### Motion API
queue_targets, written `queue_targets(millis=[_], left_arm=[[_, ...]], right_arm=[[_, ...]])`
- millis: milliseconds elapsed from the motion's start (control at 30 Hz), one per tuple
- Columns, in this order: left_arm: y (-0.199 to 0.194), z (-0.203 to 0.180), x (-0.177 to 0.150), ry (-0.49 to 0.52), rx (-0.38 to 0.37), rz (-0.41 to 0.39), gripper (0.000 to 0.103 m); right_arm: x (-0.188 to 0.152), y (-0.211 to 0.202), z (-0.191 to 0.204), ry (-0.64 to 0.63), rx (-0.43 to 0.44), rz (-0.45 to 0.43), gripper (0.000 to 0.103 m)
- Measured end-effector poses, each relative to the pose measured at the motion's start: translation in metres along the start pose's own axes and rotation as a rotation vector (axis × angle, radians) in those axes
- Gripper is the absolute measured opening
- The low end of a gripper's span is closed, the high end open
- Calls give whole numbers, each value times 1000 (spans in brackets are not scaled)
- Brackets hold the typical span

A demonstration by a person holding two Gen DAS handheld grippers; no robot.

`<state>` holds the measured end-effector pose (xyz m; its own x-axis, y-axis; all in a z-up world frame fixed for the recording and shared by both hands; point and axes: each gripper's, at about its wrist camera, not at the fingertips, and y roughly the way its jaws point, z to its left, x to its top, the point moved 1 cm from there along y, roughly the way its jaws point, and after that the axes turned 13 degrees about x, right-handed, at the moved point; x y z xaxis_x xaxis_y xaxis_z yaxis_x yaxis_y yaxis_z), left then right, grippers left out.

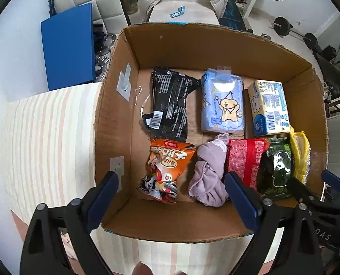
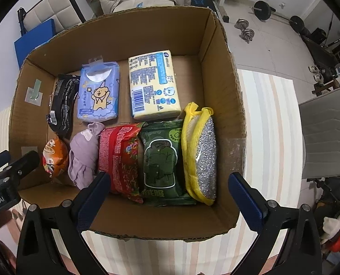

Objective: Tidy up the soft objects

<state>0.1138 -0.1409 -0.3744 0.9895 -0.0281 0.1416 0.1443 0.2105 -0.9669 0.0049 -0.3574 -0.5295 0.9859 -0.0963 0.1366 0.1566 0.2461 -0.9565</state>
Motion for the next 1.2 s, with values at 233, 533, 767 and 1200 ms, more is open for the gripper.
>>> queue_targets(millis=[233,533,767,1200], left_arm=[[-24,4,-15,-23,13,-27,95],[-108,12,-67,-57,33,-182,95],[-182,18,-132,-60,14,-254,95],[-287,41,-214,-125,10,-377,95]], right_arm=[[-12,-26,6,-21,15,-60,103],[-68,-106,12,-23,74,-170,103],[-139,-196,17,-56,110,-275,103],[-238,-326,36,-140,119,-433,103]])
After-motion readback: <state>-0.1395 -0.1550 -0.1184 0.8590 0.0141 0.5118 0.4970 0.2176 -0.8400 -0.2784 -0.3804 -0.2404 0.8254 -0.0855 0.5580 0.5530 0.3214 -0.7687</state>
